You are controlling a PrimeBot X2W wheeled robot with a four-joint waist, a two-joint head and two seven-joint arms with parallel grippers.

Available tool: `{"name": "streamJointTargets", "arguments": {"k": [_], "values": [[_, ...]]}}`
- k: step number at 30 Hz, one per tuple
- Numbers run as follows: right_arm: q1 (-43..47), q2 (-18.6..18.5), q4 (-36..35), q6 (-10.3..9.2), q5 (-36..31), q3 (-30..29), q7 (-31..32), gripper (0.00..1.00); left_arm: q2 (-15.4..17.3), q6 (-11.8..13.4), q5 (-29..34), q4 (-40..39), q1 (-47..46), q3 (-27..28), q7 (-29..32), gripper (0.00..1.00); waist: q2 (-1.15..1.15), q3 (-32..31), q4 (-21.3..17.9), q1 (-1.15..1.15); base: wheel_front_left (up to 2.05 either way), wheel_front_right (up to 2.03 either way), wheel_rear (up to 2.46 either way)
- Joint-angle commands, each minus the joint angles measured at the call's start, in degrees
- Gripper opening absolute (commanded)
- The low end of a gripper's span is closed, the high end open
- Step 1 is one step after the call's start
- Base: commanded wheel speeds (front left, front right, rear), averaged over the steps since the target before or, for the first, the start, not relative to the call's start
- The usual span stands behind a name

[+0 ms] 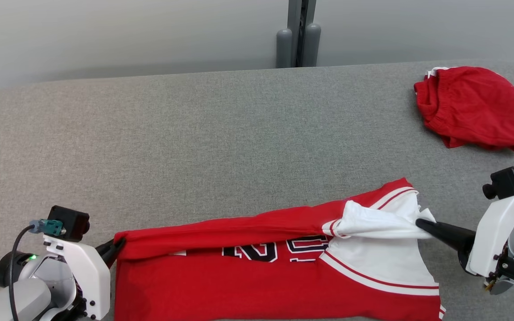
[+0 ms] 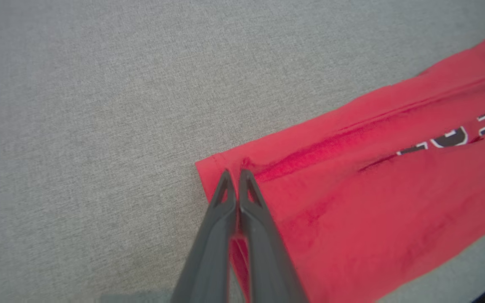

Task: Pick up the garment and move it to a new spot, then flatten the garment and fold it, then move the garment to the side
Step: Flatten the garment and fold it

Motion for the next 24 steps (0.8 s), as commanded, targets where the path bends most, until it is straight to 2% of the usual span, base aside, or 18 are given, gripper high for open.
{"name": "streamJointTargets", "arguments": {"k": [1,10,11,12,13,14,15,16,24], "values": [[0.86,0.04,-0.19,0.03,0.38,0.01,0.61,0.0,0.23,0.48,0.23,0.33,0.23,0.05,0.19,0.0,0.0,-0.14,0.11,0.0,0.0,0.0,0.0],[2.87,-0.34,-0.79,0.02,1.86,-0.42,3.74,0.0,0.12,-0.07,-0.67,0.86,0.81,-0.04,0.78,0.0,0.0,-0.04,0.34,0.0,0.0,0.0,0.0],[2.93,-0.37,-0.85,0.03,1.98,-0.57,3.95,0.03,0.04,-0.15,-0.73,0.94,0.9,-0.06,0.85,0.07,0.0,-0.02,0.35,0.0,0.0,0.0,0.0],[3.19,-0.34,-0.83,0.02,2.25,-0.68,4.35,0.16,-0.02,-0.22,-0.77,0.97,0.96,-0.09,0.87,0.31,0.0,-0.01,0.37,0.0,0.0,0.0,0.0],[3.52,-0.37,-0.76,0.03,2.26,-0.66,4.75,0.31,-0.12,-0.27,-0.8,1.0,0.99,-0.11,0.9,0.47,0.0,0.01,0.38,0.0,0.0,0.0,0.0],[3.76,-0.4,-0.69,0.02,2.27,-0.66,5.03,0.45,-0.25,-0.38,-0.86,1.04,1.06,-0.16,1.11,0.69,0.0,0.02,0.39,0.0,0.0,0.0,0.0],[3.87,-0.37,-0.63,0.02,2.4,-0.7,5.44,0.86,-0.35,-0.54,-0.94,1.1,1.18,-0.24,1.46,0.91,0.0,0.01,0.4,0.0,0.0,0.0,0.0],[3.88,-0.36,-0.62,0.02,2.46,-0.77,5.71,1.0,-0.38,-0.57,-0.95,1.18,1.28,-0.28,1.64,1.0,0.0,-0.01,0.4,0.0,0.0,0.0,0.0],[5.6,-0.69,-1.2,0.03,2.16,-1.7,6.59,1.0,1.09,0.19,-1.54,-0.15,1.86,-0.79,4.87,1.0,0.0,-1.02,0.39,0.0,0.0,0.0,0.0]]}}
